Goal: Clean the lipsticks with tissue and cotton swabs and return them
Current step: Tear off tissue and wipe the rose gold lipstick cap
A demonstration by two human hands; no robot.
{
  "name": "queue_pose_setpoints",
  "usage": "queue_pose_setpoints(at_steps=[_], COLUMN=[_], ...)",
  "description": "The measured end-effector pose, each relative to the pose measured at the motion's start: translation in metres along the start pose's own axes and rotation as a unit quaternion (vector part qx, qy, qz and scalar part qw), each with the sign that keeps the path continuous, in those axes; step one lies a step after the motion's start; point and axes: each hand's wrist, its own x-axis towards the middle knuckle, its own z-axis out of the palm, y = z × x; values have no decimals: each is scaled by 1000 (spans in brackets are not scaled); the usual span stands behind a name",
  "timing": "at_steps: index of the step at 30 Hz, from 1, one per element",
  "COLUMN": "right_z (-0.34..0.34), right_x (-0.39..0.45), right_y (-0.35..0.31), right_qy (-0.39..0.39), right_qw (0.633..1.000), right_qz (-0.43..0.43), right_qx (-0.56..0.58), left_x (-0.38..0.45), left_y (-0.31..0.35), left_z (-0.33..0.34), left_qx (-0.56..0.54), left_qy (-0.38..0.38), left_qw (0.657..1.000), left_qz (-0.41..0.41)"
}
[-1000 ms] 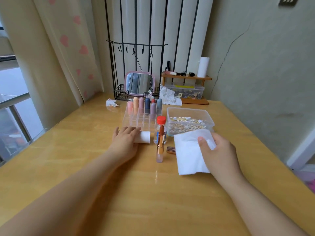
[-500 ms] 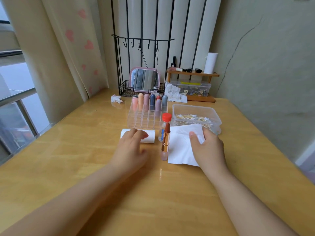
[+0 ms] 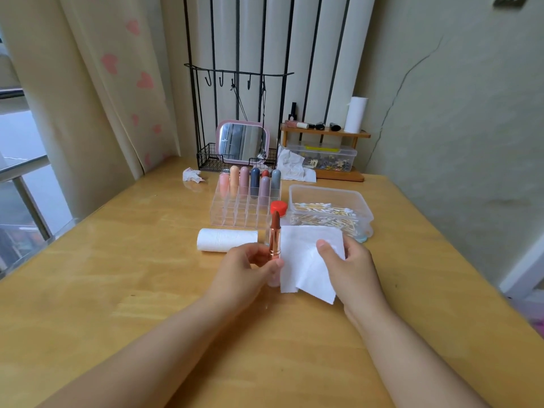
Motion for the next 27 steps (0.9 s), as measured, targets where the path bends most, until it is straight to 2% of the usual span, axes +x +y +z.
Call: queue_pose_setpoints(at_steps=[5,8,12,15,18,22,25,27], right_z=[8,10,15,13,10,7,5,6], right_x=[-1,-3,-11,-14,-18,-17,-13,-13], right_y=[-8,-12,-17,-19,-22,-23,-22,-19], right_qy=[42,48,-38,-126,-182,-267,-282,-273], right_qw=[995,995,990,968,948,895,870,888], right_qz=[17,11,45,92,120,149,160,136], right_qx=[92,90,129,198,231,324,372,345], left_x=[-2,-3,-8,-12,-17,-20,-19,-19], left_y=[12,19,15,12,10,9,8,7], left_z=[0,3,11,11,7,3,2,4], left_qx=[-66,-103,-138,-161,-177,-175,-176,-182], left_qy=[38,43,28,19,2,7,-3,-5], left_qw=[997,993,989,986,984,984,984,983], left_qz=[13,24,40,39,23,16,24,31])
